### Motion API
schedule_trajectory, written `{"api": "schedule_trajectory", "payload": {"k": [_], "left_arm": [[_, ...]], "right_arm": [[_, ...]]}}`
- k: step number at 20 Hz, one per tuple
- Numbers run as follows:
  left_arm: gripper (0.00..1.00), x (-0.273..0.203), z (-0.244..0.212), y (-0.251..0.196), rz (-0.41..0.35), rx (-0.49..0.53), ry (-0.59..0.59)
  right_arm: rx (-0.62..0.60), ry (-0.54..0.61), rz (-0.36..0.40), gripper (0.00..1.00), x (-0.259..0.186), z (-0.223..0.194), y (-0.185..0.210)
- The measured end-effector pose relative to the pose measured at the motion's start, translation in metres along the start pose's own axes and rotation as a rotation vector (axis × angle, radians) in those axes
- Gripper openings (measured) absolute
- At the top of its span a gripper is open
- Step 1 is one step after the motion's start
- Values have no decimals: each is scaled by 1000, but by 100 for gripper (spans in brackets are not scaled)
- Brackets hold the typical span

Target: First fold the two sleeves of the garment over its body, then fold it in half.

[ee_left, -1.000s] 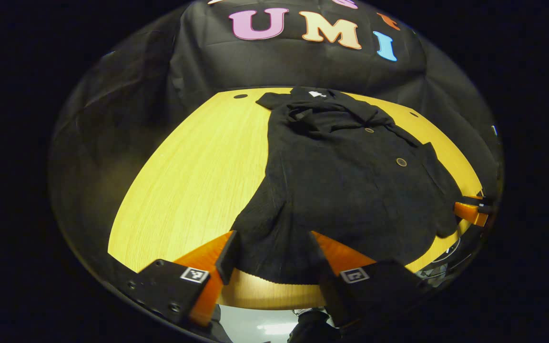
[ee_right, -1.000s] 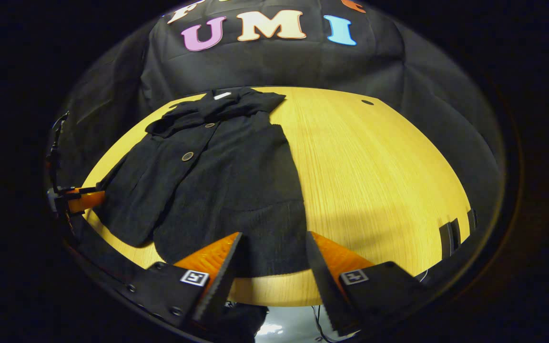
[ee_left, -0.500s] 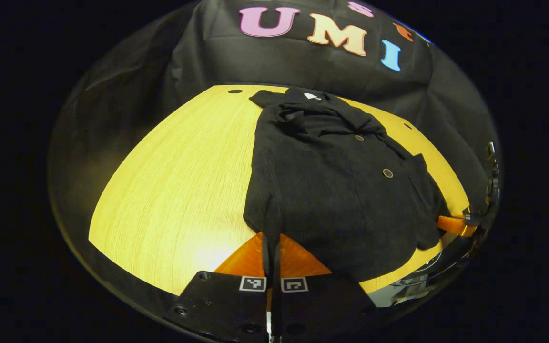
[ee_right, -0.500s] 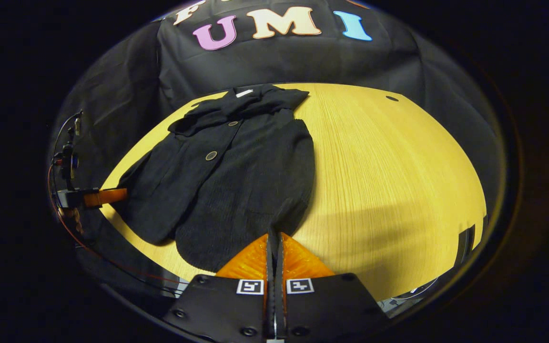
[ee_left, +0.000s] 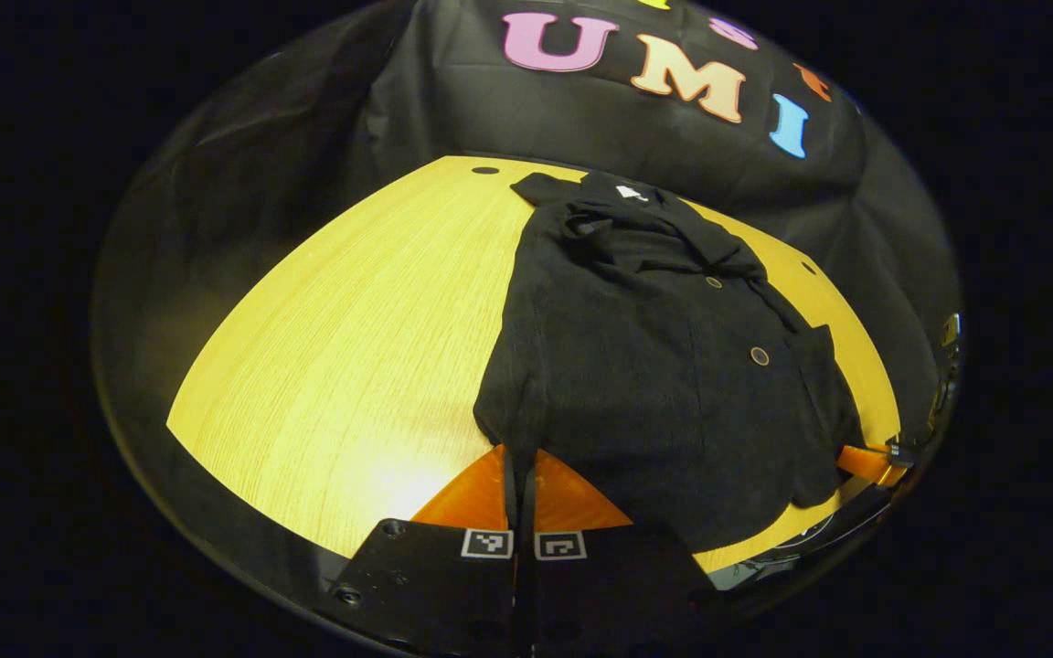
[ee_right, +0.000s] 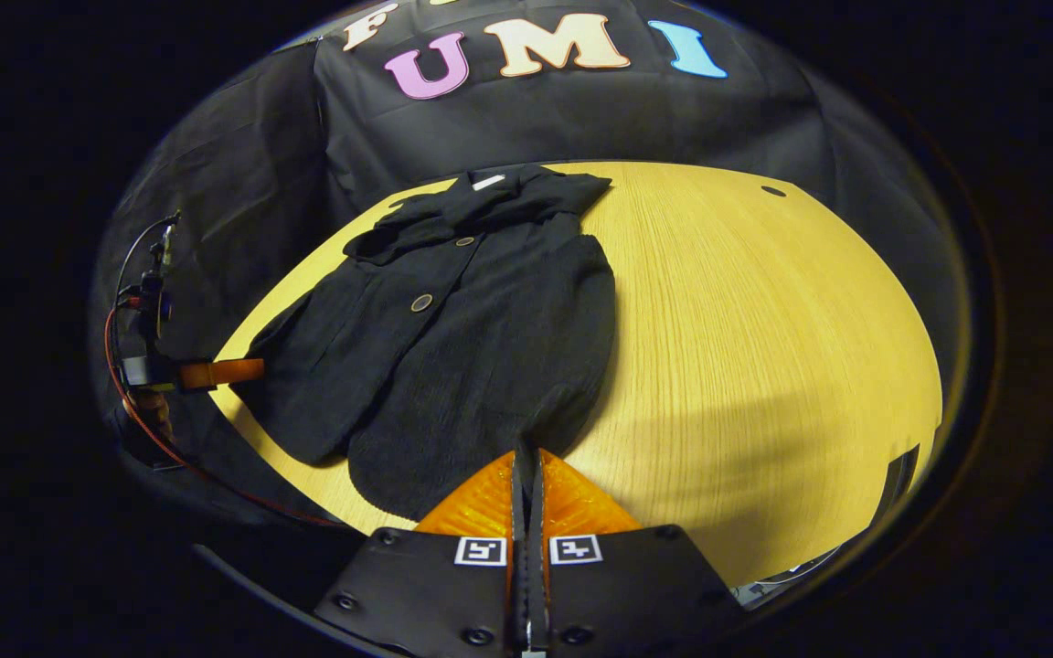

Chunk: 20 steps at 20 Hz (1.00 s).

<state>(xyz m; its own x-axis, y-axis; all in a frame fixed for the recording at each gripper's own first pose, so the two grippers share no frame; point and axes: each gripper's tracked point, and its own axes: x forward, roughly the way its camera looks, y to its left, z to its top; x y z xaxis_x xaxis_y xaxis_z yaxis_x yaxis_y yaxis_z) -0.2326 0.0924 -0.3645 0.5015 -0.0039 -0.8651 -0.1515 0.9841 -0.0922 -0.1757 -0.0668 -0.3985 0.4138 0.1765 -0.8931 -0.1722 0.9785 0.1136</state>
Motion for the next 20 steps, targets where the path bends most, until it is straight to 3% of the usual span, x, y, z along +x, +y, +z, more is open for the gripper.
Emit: {"api": "schedule_trajectory", "payload": {"k": [8,20], "left_arm": [[0,-26,44,-19,-22,-15,-114],[0,-47,125,-38,-85,-10,-246]], "right_arm": [[20,-110,54,3,-23,49,19],[11,-298,71,3,-56,135,41]]}}
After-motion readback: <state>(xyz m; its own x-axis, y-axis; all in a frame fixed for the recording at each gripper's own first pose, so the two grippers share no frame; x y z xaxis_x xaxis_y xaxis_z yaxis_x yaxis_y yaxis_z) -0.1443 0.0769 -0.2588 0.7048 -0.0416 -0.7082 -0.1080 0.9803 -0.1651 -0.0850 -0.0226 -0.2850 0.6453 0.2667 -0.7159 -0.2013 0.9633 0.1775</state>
